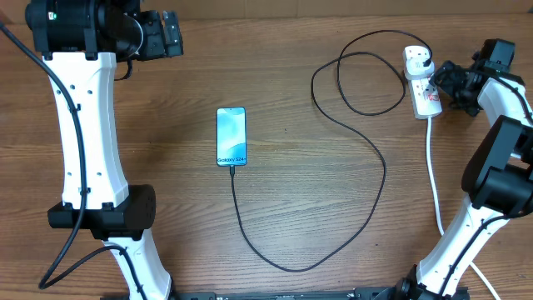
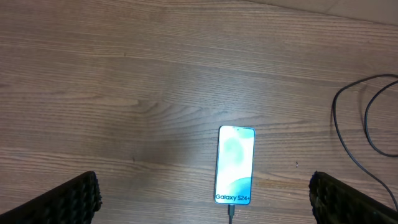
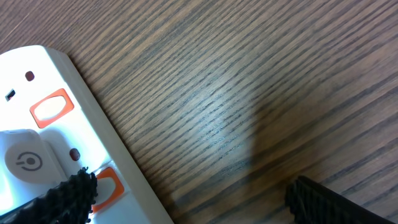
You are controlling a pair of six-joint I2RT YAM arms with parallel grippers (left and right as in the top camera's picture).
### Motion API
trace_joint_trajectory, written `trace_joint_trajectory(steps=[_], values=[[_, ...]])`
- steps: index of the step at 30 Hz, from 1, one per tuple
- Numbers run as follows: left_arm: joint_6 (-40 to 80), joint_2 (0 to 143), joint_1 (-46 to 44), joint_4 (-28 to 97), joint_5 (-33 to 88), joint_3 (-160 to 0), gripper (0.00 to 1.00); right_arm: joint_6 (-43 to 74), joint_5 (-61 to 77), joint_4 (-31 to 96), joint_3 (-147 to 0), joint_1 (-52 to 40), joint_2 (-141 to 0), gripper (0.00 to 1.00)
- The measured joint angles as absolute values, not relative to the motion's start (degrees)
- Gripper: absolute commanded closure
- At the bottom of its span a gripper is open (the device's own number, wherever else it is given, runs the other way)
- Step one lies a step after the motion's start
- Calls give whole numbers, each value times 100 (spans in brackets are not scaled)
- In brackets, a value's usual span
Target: Plug charger to phone and switch on socket
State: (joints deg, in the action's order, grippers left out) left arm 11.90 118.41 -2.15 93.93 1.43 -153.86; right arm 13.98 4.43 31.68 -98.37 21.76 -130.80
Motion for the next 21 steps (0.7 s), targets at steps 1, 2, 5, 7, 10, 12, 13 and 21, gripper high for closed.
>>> trace_joint_trajectory(steps=[1, 2, 5, 7, 10, 12, 13, 21], values=[[1190, 11841, -215, 9393, 143, -15386, 0, 1396, 443, 3170, -9837, 2176, -13080, 2], [1190, 11841, -215, 9393, 143, -15386, 0, 1396, 443, 3175, -9837, 2176, -13080, 2], [1190, 11841, -215, 9393, 143, -15386, 0, 1396, 443, 3186, -9839, 2174, -13080, 2], [1190, 11841, -215, 9393, 143, -15386, 0, 1393, 443, 3210, -9848, 2174, -13080, 2], [1190, 11841, -215, 9393, 143, -15386, 0, 1393, 443, 3223, -9852, 2171, -13080, 2], [1190, 11841, -215, 9393, 143, -15386, 0, 1391, 443, 3236, -9859, 2165, -13080, 2], [1190, 11841, -215, 9393, 143, -15386, 0, 1391, 440, 3240, -9859, 2163, -13080, 2], [1190, 11841, -215, 9395, 143, -15386, 0, 1347, 388, 3277, -9870, 2099, -13080, 2]])
